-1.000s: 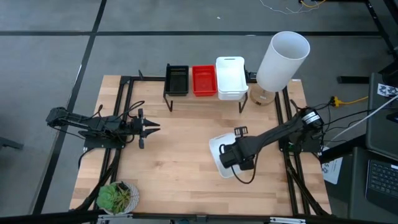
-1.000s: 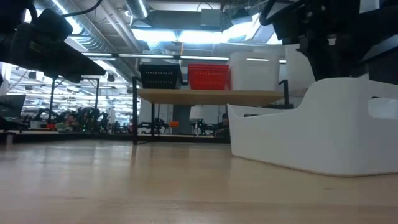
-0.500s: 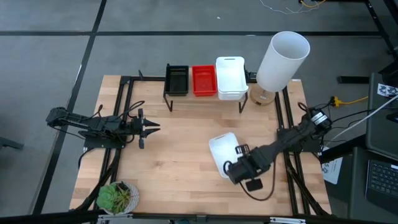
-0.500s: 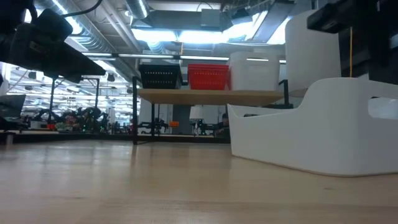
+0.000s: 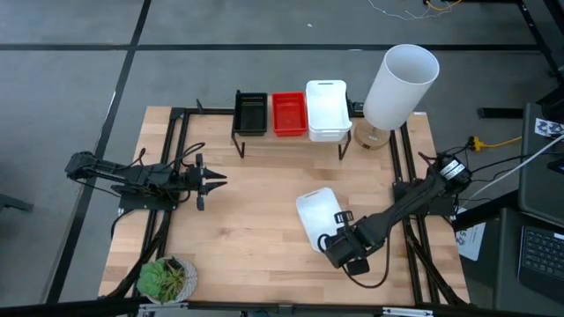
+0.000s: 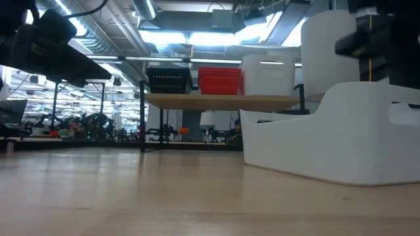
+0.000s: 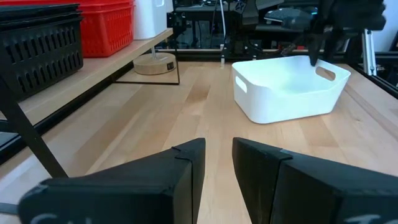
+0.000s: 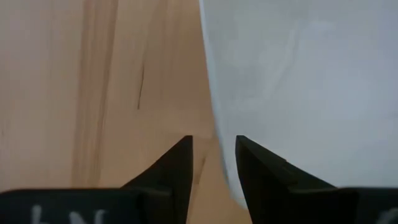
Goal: Stack baskets on shelf by color
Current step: Stack the white bin on top of the other white bin on the shelf
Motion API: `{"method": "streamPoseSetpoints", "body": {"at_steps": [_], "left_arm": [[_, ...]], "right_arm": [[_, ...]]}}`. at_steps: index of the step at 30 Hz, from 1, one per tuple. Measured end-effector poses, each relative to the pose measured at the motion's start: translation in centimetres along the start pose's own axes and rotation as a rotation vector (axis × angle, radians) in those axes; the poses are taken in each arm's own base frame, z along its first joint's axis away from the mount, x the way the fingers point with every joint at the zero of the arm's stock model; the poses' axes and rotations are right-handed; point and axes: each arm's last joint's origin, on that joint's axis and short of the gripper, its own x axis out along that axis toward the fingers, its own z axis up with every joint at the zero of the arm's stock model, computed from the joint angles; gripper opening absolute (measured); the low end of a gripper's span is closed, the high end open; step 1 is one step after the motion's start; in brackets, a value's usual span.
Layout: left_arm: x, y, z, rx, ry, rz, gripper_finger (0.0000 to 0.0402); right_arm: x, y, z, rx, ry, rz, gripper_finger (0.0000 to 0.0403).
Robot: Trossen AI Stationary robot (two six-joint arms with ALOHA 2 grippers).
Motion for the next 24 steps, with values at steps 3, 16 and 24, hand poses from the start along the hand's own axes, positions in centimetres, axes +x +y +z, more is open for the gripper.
{"method": "streamPoseSetpoints", "body": {"at_steps": [3, 16, 24], "left_arm": [[0.0, 0.0, 0.0, 0.0, 0.0, 0.0, 0.0075], [0.0, 0.0, 0.0, 0.0, 0.0, 0.0, 0.0075], [0.0, 0.0, 0.0, 0.0, 0.0, 0.0, 0.0075]], "right_arm": [[1.2, 0.0, -0.3, 0.038, -0.002, 0.023, 0.0122], [2.8, -0.3, -1.0, 0.086, 0.0, 0.014, 0.0011], [-5.7, 0.7, 2.2, 0.013, -0.099, 0.041, 0.0002]]}}
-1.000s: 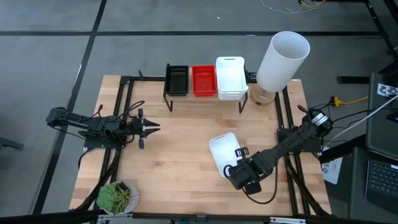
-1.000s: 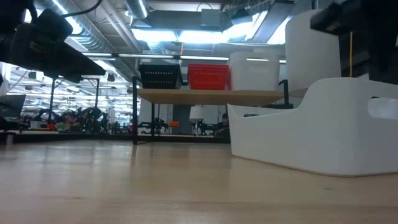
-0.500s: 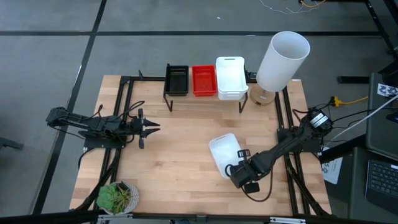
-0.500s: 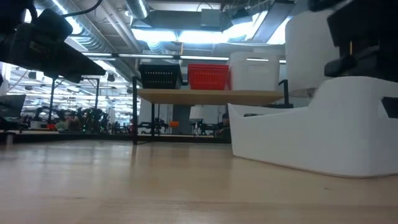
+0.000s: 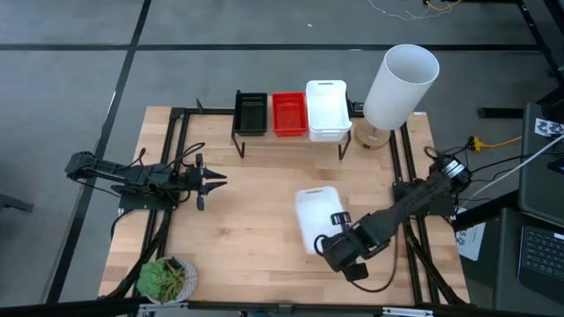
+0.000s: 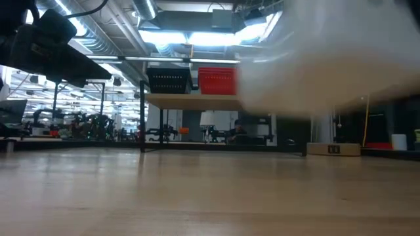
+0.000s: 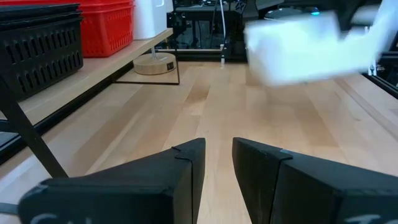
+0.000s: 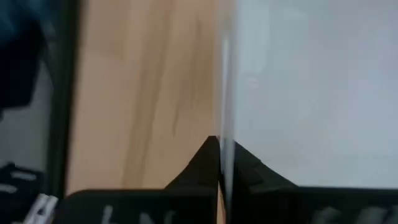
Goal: Stack baskets on shelf by color
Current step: Stack the white bin on top of the other white bin on the shelf
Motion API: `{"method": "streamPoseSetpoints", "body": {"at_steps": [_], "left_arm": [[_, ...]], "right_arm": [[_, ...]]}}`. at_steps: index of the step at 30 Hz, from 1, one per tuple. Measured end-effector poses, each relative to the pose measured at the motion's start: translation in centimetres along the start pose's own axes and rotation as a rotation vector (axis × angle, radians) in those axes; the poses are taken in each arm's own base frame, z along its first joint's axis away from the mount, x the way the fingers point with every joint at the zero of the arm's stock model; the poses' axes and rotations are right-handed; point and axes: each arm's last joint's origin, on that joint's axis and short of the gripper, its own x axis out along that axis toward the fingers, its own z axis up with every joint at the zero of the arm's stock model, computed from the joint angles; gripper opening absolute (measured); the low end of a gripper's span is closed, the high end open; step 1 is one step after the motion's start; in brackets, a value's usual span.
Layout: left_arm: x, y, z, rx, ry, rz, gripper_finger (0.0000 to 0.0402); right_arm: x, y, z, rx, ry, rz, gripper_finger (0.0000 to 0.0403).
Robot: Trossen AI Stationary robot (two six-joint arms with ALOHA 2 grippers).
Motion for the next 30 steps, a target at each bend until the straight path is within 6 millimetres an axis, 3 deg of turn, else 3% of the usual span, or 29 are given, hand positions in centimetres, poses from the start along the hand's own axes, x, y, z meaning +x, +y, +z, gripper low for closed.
{"method": "streamPoseSetpoints", "body": {"at_steps": [7, 11, 14, 19, 22, 26, 30], "left_arm": [[0.0, 0.0, 0.0, 0.0, 0.0, 0.0, 0.0075], [0.0, 0.0, 0.0, 0.0, 0.0, 0.0, 0.0075], [0.0, 0.0, 0.0, 0.0, 0.0, 0.0, 0.0075], [0.0, 0.0, 0.0, 0.0, 0.0, 0.0, 0.0075], [0.0, 0.0, 0.0, 0.0, 0.0, 0.0, 0.0075], [0.0, 0.0, 0.0, 0.0, 0.0, 0.0, 0.0075], [0.0, 0.0, 0.0, 0.0, 0.0, 0.0, 0.0075]], "right_arm": [[-9.9, 0.2, 2.6, -0.215, -0.327, -0.232, 0.0001], [-14.4, -1.8, 2.9, -0.295, -0.412, -0.465, 0.0001], [-17.0, -4.7, 2.8, -0.249, -0.406, -0.616, 0.0001], [-19.7, -11.6, 2.1, -0.087, -0.309, -0.709, 0.0], [-20.9, -15.8, 1.3, -0.094, -0.282, -0.63, 0.0], [-21.6, -21.4, -0.7, 0.062, -0.236, -0.611, 0.0], [-22.3, -25.0, -2.9, 0.097, -0.244, -0.501, 0.0]]}}
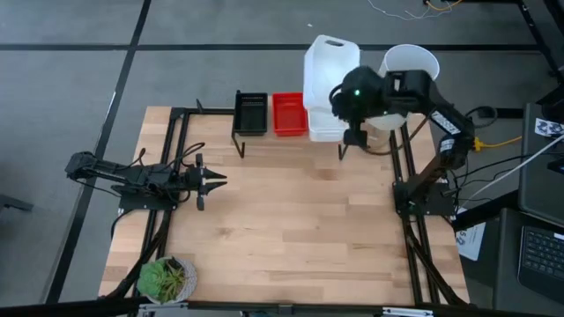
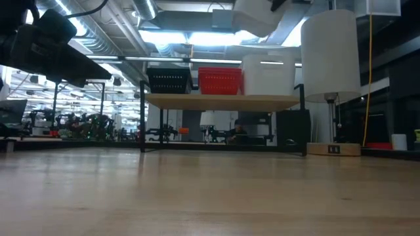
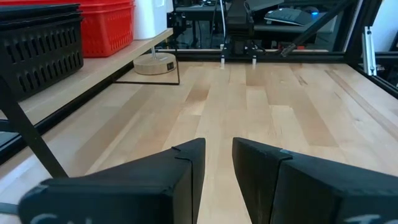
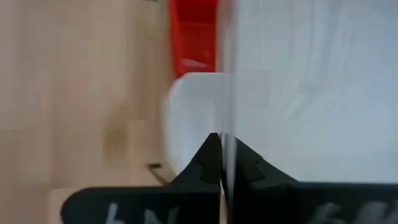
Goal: Stack baskets on shelf by color
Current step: Stack the white bin on top of the other white bin on the shelf
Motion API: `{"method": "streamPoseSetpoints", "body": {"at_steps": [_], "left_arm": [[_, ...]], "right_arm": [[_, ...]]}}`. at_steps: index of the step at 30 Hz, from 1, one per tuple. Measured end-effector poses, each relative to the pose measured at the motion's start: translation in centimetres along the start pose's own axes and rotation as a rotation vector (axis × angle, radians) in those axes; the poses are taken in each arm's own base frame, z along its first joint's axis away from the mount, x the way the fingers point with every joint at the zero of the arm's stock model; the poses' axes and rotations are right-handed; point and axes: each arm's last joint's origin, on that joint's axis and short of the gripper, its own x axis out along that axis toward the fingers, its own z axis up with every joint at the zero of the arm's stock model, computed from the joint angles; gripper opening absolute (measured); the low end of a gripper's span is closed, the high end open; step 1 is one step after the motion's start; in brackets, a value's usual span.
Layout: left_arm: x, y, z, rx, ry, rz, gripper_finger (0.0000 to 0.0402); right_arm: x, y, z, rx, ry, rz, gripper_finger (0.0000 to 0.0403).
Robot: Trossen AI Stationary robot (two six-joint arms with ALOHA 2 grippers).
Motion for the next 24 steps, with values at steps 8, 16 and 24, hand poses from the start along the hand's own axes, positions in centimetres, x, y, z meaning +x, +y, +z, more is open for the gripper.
{"method": "streamPoseSetpoints", "body": {"at_steps": [8, 16, 24], "left_arm": [[0.0, 0.0, 0.0, 0.0, 0.0, 0.0, 0.0075], [0.0, 0.0, 0.0, 0.0, 0.0, 0.0, 0.0075], [0.0, 0.0, 0.0, 0.0, 0.0, 0.0, 0.0075]], "right_arm": [[1.5, -4.1, -1.8, 0.088, -0.034, 0.153, 0.0], [2.6, -4.0, -4.6, 0.182, 0.073, 0.178, 0.0], [2.7, -2.6, -6.6, 0.129, 0.092, 0.188, 0.0]]}}
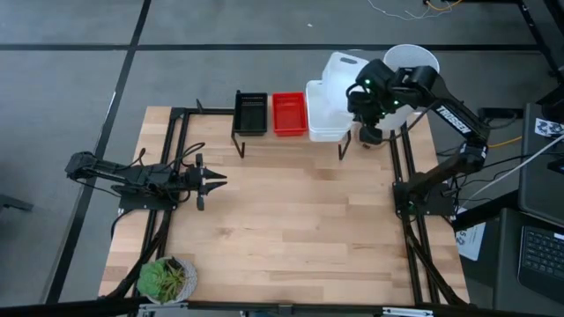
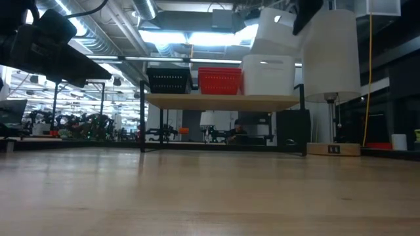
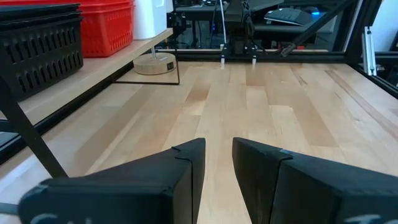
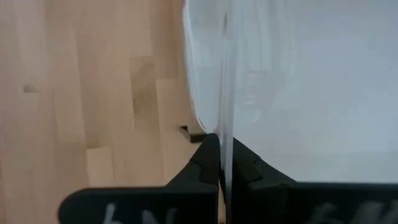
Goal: Stack baskets on shelf by color
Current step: Stack the white bin on top of the other white bin on the shelf
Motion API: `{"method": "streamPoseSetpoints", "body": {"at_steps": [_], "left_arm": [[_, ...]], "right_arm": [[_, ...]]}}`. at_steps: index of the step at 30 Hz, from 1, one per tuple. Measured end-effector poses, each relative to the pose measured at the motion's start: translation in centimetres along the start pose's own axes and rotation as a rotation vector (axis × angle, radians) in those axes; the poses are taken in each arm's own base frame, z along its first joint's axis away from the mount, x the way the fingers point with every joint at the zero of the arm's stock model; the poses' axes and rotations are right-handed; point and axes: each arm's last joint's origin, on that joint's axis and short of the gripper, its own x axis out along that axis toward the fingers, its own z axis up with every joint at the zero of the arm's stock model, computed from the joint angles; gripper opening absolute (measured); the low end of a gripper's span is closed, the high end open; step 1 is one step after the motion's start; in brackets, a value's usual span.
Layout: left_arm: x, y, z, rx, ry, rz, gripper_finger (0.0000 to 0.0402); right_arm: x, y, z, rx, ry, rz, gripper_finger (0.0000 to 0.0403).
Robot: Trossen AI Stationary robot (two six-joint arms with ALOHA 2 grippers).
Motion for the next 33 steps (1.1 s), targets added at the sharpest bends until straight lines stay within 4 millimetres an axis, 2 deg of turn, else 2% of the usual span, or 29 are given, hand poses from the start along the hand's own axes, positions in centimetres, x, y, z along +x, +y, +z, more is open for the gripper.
{"method": "streamPoseSetpoints", "body": {"at_steps": [8, 14, 18, 25, 29, 33], "left_arm": [[0.0, 0.0, 0.0, 0.0, 0.0, 0.0, 0.0075], [0.0, 0.0, 0.0, 0.0, 0.0, 0.0, 0.0075], [0.0, 0.0, 0.0, 0.0, 0.0, 0.0, 0.0075], [0.0, 0.0, 0.0, 0.0, 0.0, 0.0, 0.0075], [0.0, 0.0, 0.0, 0.0, 0.0, 0.0, 0.0075], [0.0, 0.0, 0.0, 0.0, 0.0, 0.0, 0.0075]], "right_arm": [[2.6, -0.6, 0.9, -0.034, 0.077, -0.017, 0.0], [3.7, -0.9, 1.3, -0.053, 0.112, -0.017, 0.0], [3.5, -1.0, 1.5, -0.053, 0.096, -0.025, 0.0], [1.8, -1.1, 2.1, -0.035, 0.003, -0.024, 0.0], [1.9, -0.7, 2.2, -0.033, -0.002, 0.017, 0.0], [3.0, -0.5, 2.7, -0.021, 0.032, 0.043, 0.0]]}}
